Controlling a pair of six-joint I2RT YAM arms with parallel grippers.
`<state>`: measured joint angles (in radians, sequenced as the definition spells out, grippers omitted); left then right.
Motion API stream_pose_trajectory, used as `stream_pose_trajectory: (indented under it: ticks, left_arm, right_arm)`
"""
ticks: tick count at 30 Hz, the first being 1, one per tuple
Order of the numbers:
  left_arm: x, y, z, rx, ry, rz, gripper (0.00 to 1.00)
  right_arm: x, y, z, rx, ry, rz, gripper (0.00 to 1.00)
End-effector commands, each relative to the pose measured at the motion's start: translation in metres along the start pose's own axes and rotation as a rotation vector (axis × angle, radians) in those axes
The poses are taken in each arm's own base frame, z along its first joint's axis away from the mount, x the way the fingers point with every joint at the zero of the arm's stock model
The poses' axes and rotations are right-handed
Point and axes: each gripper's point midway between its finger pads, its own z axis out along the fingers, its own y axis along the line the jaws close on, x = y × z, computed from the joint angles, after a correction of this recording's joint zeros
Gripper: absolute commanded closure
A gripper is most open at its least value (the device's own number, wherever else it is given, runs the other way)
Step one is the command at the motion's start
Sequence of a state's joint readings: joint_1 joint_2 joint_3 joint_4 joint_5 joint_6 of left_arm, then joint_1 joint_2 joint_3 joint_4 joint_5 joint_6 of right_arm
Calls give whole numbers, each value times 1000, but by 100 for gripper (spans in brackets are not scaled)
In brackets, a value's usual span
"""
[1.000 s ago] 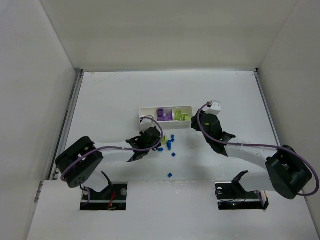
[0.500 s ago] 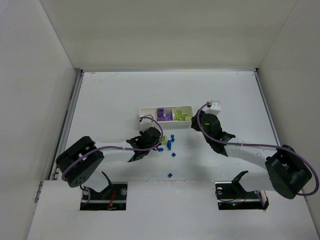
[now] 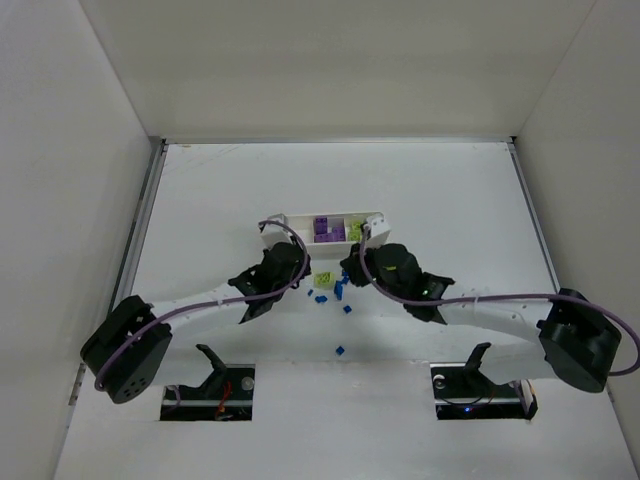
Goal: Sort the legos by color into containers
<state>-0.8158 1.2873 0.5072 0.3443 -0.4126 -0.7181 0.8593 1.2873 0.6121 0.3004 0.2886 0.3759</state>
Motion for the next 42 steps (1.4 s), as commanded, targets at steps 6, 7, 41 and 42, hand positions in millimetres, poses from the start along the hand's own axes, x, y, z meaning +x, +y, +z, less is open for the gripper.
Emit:
stream_pose_trajectory:
  ticks: [6,7,41,42]
  left_arm:
    - [-41,13,1,88,-51,-59,76]
    - [-46,18,0,94,-65,-80,74]
    - [-84,73,-32,149,-250,-315,58]
    - [-85,74,-32,148,-250,-319,58]
  right_arm:
    - [39,77,-5,-264,132,-222,47]
    - [40,76,-3,-259,142,-233,42]
    - [91,29,55,-90,539,-550,34]
    - [91,28,57,-86,539,-560,34]
